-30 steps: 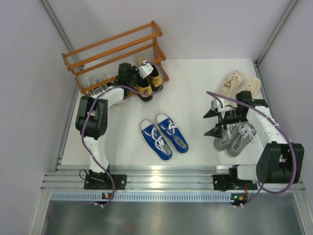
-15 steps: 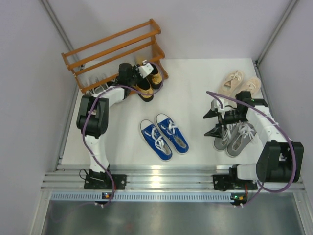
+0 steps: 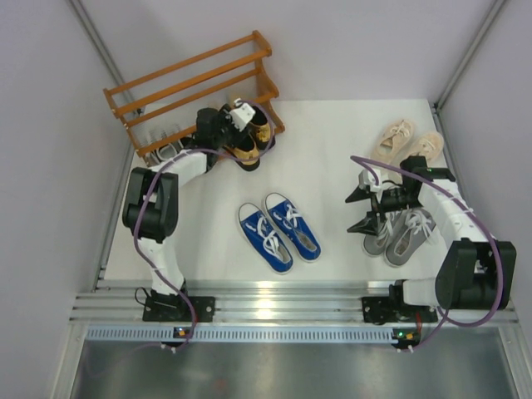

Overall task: Place and organize the shoes onto the shoe shelf
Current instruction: Place the shoe at the shoe shelf.

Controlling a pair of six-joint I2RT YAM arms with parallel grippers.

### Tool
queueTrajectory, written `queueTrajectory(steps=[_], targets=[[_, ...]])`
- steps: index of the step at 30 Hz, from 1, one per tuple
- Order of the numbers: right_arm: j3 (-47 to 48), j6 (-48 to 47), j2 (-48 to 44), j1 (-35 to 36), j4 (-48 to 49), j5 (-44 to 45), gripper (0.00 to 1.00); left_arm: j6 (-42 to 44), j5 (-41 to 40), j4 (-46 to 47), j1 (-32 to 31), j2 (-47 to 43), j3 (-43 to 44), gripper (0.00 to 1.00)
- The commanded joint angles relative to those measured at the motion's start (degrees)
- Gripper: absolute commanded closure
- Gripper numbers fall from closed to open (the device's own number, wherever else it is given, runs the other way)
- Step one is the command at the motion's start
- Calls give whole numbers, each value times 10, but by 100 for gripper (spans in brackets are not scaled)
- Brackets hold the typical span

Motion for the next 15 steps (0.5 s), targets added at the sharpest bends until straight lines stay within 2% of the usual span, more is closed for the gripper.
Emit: queueTrajectory(steps=[1, 7, 11, 15], targets=[[4, -23, -9, 3, -11, -32, 8, -65, 14, 96, 13, -93, -14, 35], [4, -27, -15, 3, -14, -25, 8, -164, 56, 96, 13, -147, -65, 33], [15, -34, -16, 3, -19, -15, 6, -243, 91, 95, 13, -189, -100, 27], [53, -73, 4, 43, -43, 14, 5, -315, 103, 62, 13, -251, -131, 20]])
